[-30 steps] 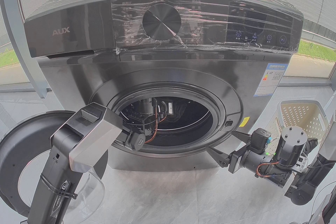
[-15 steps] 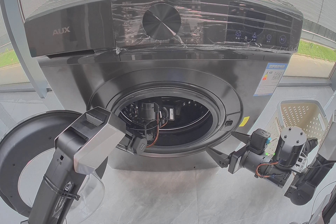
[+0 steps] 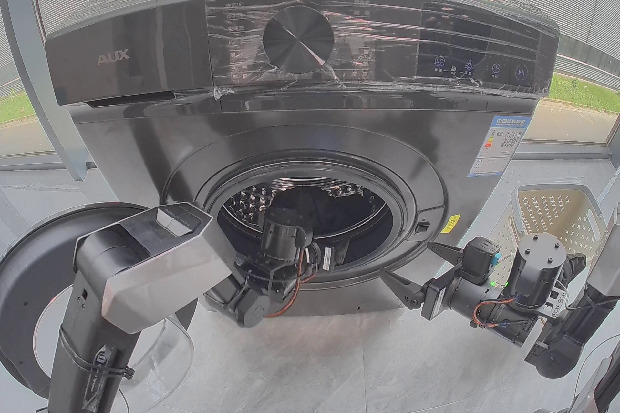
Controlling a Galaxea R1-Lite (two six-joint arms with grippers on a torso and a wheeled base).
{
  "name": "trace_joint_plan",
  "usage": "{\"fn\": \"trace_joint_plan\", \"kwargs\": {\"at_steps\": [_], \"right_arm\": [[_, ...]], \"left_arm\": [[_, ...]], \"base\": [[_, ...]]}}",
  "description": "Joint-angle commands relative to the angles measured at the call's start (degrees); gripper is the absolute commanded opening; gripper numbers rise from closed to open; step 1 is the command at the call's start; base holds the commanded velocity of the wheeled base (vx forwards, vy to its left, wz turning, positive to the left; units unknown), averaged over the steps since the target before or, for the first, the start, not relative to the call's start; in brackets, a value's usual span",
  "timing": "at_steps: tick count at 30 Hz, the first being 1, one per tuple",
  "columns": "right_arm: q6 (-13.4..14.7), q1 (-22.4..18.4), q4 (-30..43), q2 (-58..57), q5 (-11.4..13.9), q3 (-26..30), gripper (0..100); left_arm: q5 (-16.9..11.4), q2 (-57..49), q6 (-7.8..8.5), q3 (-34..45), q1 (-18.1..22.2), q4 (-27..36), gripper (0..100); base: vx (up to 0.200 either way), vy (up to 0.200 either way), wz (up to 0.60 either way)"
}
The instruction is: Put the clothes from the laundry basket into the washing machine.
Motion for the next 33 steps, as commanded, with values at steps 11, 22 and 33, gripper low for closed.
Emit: {"fn": "trace_joint_plan", "kwargs": {"at_steps": [11,22,33], "right_arm": [[-0.33,-1.17,-2.28,-1.49,-0.61,1.25,100],[-0.42,-1.26,-2.98,-2.8,-0.97,2.92,100],[-0.86,-6.79,-2.8,-12.65,-3.51,9.86,100]], "left_arm": [[0.2,-36.23,-0.5,38.48,-11.98,-5.94,100],[-0.24,-56.98,-0.5,52.8,-7.06,-4.79,100],[0.2,-64.01,-0.06,58.16,-0.99,-4.97,100]], "base": [[0.0,0.0,0.0],[0.0,0.0,0.0],[-0.055,0.0,0.0]]}}
